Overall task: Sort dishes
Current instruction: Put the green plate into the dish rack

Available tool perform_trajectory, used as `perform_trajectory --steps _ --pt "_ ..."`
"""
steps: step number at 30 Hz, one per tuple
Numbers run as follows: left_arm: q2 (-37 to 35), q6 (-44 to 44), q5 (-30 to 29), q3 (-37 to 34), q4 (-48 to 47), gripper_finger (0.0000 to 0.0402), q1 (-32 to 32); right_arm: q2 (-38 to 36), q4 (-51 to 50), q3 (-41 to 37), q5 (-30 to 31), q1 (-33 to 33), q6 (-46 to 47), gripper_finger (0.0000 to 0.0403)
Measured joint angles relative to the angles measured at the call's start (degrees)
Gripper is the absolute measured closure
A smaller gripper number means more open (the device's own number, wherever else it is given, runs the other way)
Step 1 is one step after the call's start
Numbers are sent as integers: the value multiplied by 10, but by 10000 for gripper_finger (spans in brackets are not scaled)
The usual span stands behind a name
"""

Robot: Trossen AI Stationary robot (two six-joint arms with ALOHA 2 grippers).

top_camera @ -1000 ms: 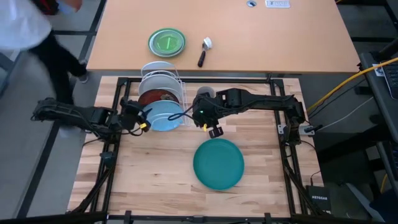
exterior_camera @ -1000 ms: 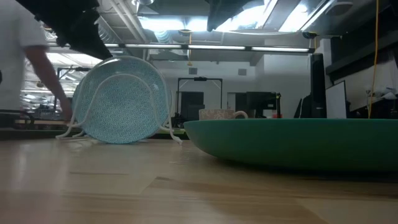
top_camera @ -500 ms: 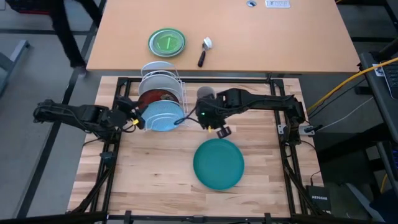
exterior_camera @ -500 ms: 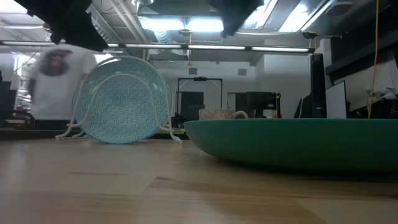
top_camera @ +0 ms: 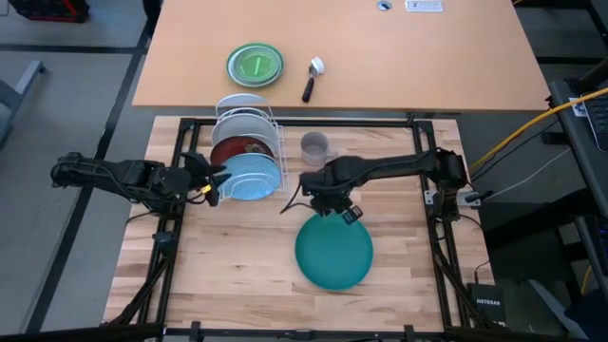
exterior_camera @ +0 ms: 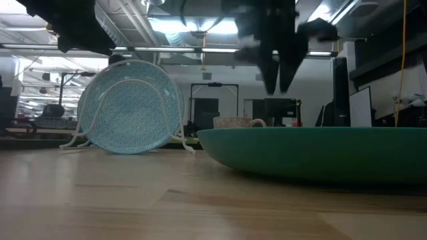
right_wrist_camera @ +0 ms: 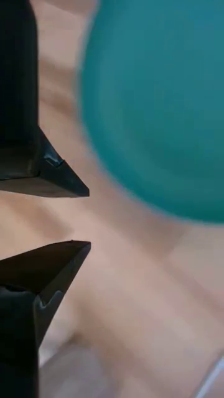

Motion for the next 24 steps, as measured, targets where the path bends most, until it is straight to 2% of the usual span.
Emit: perform_trajectory --steps 3,8,11,19,24 --pt "0 -1 15 0 0 265 0 0 84 -58 -41 0 -5 274" --pt "0 -3 15 0 0 265 0 0 152 -118 -28 -2 -2 274" --pt "0 -8 15 0 0 265 0 0 187 -146 -41 -10 4 274" --pt "0 -10 15 0 -1 265 0 0 219 -176 -57 -51 24 274" --pt "0 -10 15 0 -1 265 0 0 219 -176 -124 -79 41 274"
